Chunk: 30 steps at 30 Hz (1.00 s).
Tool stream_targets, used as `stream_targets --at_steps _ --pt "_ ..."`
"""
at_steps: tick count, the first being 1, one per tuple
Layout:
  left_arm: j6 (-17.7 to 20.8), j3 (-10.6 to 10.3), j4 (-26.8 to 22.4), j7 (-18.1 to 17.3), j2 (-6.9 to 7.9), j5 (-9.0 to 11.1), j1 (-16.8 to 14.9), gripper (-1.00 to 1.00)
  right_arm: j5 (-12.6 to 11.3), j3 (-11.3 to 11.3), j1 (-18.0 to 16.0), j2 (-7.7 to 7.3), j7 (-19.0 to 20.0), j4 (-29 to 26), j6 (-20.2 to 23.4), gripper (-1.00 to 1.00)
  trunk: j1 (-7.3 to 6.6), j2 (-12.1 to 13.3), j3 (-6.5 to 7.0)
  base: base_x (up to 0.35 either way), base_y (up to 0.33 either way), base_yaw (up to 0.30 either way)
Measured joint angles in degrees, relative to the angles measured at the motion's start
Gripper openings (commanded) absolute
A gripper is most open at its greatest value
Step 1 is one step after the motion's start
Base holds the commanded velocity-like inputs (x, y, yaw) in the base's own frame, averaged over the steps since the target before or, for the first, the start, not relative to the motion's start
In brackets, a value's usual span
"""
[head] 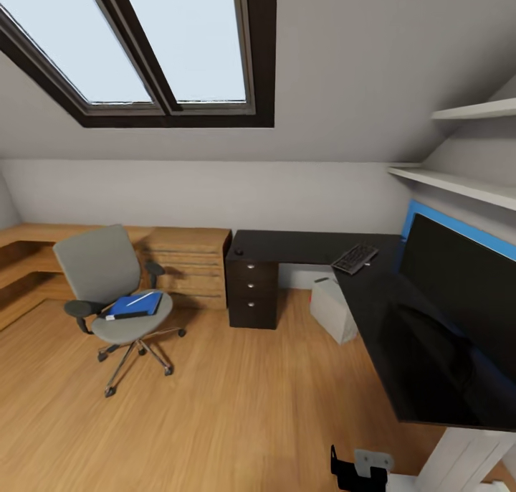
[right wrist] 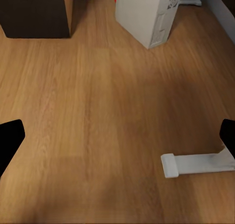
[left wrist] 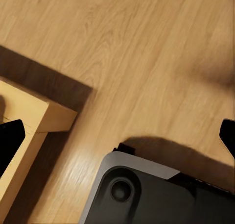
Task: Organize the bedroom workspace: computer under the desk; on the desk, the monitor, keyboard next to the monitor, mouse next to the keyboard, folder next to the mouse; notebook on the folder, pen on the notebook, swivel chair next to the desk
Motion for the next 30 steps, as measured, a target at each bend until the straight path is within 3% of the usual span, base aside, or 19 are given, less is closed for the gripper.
stream_targets --at_steps 30 --pt "0.06 0.02 0.0 0.0 0.08 -0.02 0.02 1.0 -0.01 -0.07 0.0 0.01 0.09 0.08 -0.06 1.0 0.0 0.0 0.0 0.329 0.018 -0.004"
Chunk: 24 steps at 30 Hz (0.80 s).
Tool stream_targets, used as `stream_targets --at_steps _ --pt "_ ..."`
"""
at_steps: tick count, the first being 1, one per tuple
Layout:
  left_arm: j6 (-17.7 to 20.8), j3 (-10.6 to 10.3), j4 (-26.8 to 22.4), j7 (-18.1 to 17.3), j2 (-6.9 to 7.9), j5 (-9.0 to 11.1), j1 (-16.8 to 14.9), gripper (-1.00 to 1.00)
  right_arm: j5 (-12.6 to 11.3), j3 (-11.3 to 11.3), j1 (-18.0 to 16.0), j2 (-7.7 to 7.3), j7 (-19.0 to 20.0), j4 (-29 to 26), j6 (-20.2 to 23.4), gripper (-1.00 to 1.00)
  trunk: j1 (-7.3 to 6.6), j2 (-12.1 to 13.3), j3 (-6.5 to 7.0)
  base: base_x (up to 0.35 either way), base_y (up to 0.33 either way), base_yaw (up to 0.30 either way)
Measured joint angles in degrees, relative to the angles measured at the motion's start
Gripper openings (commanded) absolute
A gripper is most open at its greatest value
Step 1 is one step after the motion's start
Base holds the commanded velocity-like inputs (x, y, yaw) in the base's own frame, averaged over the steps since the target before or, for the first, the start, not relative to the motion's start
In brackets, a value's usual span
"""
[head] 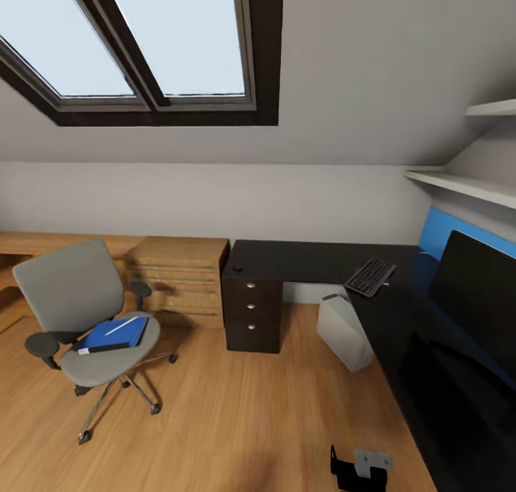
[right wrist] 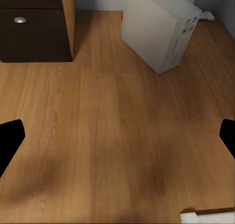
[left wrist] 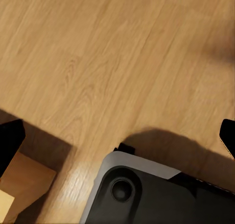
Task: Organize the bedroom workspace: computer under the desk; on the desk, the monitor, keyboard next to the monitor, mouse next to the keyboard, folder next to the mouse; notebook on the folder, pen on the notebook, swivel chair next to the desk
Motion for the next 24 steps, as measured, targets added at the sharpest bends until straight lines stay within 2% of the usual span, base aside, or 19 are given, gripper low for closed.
stream_targets --at_steps 18,24 --pt "0.0 0.01 0.0 0.02 0.0 -0.01 0.0 1.0 0.07 0.06 0.01 0.04 0.0 0.03 0.03 1.0 0.0 0.02 -0.23 0.324 0.17 -0.231" --pt "0.0 0.01 0.0 0.0 0.0 -0.01 -0.01 1.0 0.09 0.07 0.02 0.28 -0.01 0.32 0.08 1.0 0.0 0.03 -0.32 0.32 0.19 -0.031"
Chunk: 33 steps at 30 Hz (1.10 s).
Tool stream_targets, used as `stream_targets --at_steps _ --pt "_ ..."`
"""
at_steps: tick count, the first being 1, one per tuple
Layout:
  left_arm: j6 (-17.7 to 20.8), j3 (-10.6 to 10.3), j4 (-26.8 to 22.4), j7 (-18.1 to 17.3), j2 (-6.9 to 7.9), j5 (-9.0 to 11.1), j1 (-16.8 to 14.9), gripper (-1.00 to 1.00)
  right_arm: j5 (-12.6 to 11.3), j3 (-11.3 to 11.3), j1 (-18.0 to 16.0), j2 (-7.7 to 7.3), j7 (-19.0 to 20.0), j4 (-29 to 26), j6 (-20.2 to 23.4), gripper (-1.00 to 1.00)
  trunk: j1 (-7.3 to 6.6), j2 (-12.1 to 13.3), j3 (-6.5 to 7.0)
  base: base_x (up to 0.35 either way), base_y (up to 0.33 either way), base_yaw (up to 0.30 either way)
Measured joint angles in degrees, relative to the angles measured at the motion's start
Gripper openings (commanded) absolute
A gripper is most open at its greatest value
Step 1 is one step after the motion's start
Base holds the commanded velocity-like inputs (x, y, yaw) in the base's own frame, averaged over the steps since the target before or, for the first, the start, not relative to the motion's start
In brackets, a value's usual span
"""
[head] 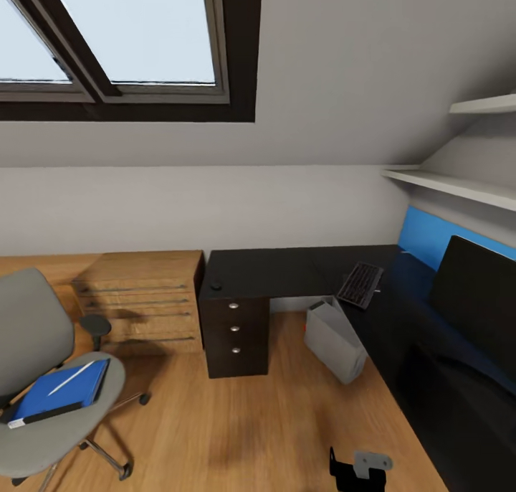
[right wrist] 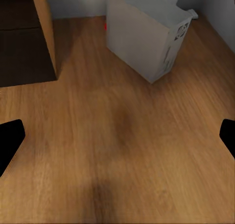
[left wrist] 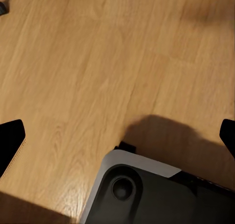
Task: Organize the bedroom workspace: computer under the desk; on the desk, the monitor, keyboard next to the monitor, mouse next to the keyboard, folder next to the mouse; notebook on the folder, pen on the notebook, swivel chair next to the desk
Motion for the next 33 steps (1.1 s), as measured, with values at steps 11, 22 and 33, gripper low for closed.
stream_targets --at_steps 11,22,33 --pt "0.01 -0.54 -0.63 -0.25 -0.72 -0.01 0.67 1.0 -0.42 0.32 -0.22 0.93 -0.05 -0.29 0.22 1.0 0.02 -0.02 -0.01 0.233 0.105 -0.001" --pt "-1.64 -1.0 -2.66 -0.01 -4.29 -0.3 0.87 1.0 -0.61 0.5 0.48 1.12 0.15 0.37 -0.43 1.0 0.0 0.0 0.0 0.122 -0.004 0.0" --pt "-2.2 -1.03 -3.77 -0.15 -5.12 -0.32 0.88 1.0 -0.54 0.52 0.62 1.09 0.21 0.38 -0.4 1.0 0.0 0.0 -0.01 0.329 0.0 0.0"
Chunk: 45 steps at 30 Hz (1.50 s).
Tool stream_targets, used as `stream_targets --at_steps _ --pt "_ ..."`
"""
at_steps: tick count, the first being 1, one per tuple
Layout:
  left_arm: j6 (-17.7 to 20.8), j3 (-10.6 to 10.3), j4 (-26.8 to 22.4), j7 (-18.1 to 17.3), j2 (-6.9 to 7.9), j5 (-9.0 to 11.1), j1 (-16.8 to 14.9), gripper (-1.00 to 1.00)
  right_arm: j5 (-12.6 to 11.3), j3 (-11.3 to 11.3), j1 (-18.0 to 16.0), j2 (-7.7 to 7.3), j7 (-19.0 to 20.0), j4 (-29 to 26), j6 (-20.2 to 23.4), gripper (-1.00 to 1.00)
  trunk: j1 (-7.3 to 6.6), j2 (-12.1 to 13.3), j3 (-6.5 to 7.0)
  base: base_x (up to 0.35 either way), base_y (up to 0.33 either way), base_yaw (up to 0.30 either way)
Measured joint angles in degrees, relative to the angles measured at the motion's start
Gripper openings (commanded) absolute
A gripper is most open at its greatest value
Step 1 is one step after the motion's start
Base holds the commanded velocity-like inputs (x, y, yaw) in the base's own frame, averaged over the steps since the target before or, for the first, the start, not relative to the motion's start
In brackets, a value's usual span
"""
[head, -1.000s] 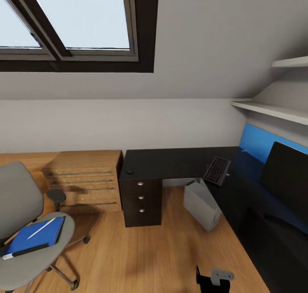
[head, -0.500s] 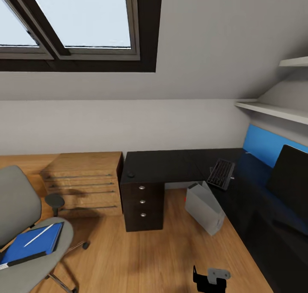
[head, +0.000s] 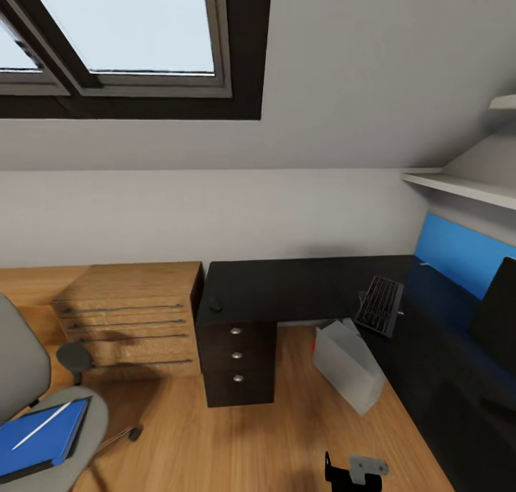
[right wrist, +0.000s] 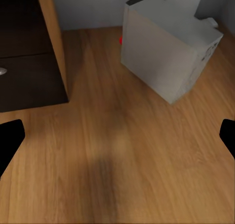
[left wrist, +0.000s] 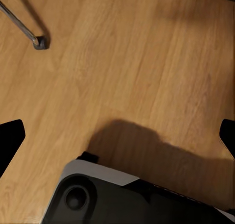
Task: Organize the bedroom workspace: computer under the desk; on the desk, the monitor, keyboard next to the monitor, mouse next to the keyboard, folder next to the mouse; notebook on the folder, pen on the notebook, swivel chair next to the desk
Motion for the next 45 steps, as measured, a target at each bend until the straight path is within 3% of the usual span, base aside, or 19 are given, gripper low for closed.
stream_targets --at_steps 11,22,30,35,40,45 --pt "-0.44 0.26 -0.17 -0.17 1.22 0.33 0.0 1.0 0.01 0.17 0.0 0.29 0.03 0.01 -0.07 1.0 0.0 0.0 0.0 0.333 0.0 0.0" --pt "-0.9 0.2 -0.31 -0.22 1.25 0.26 0.0 1.0 0.01 0.26 0.01 0.35 0.03 0.0 -0.3 1.0 0.0 0.0 0.0 0.333 0.0 0.0" --pt "-7.62 0.09 -0.46 -0.33 1.12 0.32 0.0 1.0 0.13 0.26 0.14 0.35 -0.06 0.0 -1.78 1.0 0.0 0.0 0.0 0.333 -0.002 0.0" --pt "-9.2 0.08 -0.4 -0.36 1.09 0.34 0.0 1.0 0.29 0.25 1.09 0.35 -0.17 -0.05 -8.44 1.0 0.02 0.0 0.0 0.153 -0.012 0.0" --pt "-9.74 0.11 -0.38 -0.37 1.02 0.28 0.0 1.0 0.49 0.37 3.6 1.02 -0.34 -0.09 -19.62 1.0 0.03 0.01 0.0 0.028 -0.002 0.0" --pt "-9.69 0.06 -3.82 -0.32 0.97 0.12 -0.01 1.0 0.45 0.56 3.97 1.92 -0.62 -0.44 -21.72 1.0 0.03 0.01 0.01 0.003 0.0 0.0"
